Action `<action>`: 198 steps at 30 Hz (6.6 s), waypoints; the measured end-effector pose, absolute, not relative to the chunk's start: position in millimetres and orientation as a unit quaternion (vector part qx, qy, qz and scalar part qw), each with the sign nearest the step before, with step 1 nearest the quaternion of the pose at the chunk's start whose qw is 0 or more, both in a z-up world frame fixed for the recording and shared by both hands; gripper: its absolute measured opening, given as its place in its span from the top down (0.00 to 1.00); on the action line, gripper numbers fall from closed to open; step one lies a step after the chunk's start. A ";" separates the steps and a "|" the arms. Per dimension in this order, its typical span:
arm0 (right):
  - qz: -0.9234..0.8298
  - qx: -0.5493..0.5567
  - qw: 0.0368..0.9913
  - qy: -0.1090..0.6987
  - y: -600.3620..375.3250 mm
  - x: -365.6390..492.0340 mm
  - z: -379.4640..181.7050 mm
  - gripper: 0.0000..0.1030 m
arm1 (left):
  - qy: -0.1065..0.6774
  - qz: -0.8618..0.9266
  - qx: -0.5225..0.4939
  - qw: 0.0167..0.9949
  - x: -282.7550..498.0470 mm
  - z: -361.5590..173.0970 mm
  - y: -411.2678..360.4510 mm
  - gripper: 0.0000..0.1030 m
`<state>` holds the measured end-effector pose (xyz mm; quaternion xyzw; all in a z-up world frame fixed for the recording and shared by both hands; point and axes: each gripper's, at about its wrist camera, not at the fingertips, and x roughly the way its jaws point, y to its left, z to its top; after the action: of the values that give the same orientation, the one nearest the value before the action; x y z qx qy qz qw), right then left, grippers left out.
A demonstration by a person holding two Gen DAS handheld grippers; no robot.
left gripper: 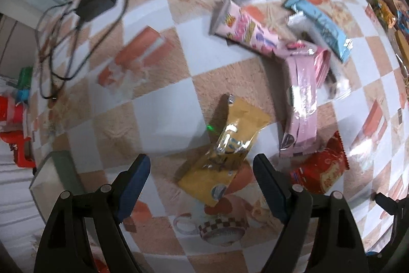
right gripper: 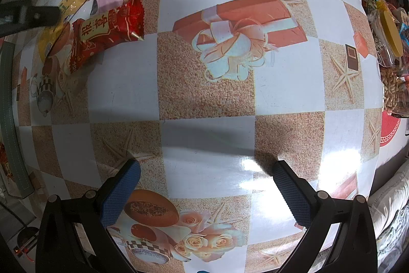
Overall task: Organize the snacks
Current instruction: 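Grasp the yellow cake packet with the left tool, then hold the yellow packet in the left tool while the right grasps a red candy packet, then carry both packets over the glass tray and open both tools to drop them, then move both open tools back over the remaining snack packets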
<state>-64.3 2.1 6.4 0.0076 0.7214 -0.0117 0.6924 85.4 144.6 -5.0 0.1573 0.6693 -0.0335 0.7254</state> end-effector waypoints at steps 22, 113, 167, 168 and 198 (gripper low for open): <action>-0.010 0.008 0.671 0.742 0.2 -45.4 0.8 0.00 | 0.710 -0.016 0.078 0.700 4.6 -6.0 191.2 0.65; 0.077 0.081 0.673 0.731 118.8 -23.9 61.0 0.75 | 0.701 -0.055 -0.015 0.711 -51.4 44.8 277.3 0.64; 0.262 -0.013 0.611 0.747 344.8 -16.7 60.5 0.75 | 0.662 0.109 -0.106 0.734 -108.8 81.8 461.3 0.75; 0.260 -0.015 0.609 0.749 345.8 -17.5 57.7 0.74 | 0.665 0.107 -0.100 0.732 -109.3 80.5 459.4 0.68; -0.044 0.068 0.611 0.787 57.7 -36.4 -12.1 0.00 | 0.693 -0.059 -0.011 0.718 -41.3 93.2 272.3 0.23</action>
<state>-36.4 57.7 -12.1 0.0681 0.7872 -0.0444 0.6113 -41.3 272.3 93.2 -0.0114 0.6930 -0.0591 0.7184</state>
